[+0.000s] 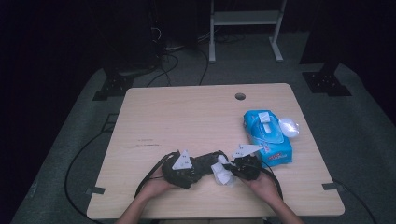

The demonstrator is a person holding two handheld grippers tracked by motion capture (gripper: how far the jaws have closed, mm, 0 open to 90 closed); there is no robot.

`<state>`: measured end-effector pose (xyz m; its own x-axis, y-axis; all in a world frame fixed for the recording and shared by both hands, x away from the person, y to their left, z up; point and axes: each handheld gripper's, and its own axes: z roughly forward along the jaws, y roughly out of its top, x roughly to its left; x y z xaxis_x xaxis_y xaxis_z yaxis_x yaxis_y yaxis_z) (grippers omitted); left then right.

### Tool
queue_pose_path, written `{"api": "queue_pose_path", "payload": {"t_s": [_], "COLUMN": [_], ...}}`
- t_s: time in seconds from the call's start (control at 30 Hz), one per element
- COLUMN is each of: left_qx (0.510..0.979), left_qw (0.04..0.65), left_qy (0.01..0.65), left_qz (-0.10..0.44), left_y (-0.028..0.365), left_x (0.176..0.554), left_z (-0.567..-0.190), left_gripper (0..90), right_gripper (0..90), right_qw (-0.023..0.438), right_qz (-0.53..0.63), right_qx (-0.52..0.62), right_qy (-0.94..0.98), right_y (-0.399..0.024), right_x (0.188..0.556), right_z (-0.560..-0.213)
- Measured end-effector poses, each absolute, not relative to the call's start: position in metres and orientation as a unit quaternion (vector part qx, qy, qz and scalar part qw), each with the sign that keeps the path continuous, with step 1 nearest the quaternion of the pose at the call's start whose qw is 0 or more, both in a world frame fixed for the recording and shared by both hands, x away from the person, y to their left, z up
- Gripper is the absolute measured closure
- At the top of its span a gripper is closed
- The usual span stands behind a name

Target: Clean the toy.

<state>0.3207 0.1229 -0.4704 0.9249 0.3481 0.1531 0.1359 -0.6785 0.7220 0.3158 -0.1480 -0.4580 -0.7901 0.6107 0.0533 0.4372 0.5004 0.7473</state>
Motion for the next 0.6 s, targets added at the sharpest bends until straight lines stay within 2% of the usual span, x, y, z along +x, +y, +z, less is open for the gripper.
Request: {"api": "queue_pose_path", "payload": {"t_s": [0.17, 0.23, 0.43, 0.6], "left_qx": [0.905, 0.905, 0.911, 0.905], "left_qw": [0.379, 0.38, 0.371, 0.384], "left_qy": [0.134, 0.134, 0.113, 0.125], "left_qz": [0.138, 0.138, 0.139, 0.132], "left_y": [0.123, 0.123, 0.12, 0.122], "left_x": [0.321, 0.321, 0.32, 0.32], "left_z": [-0.47, -0.471, -0.471, -0.47], "left_gripper": [24.9, 25.0, 24.9, 25.0], "right_gripper": [85.5, 85.6, 85.5, 85.5], "right_qw": [0.083, 0.104, 0.123, 0.13], "right_qz": [0.408, 0.399, 0.405, 0.398], "right_qx": [0.32, 0.322, 0.332, 0.337], "right_qy": [0.851, 0.852, 0.843, 0.844], "right_y": [-0.154, -0.154, -0.139, -0.13], "right_x": [0.323, 0.326, 0.349, 0.362], "right_z": [-0.46, -0.458, -0.453, -0.454]}}
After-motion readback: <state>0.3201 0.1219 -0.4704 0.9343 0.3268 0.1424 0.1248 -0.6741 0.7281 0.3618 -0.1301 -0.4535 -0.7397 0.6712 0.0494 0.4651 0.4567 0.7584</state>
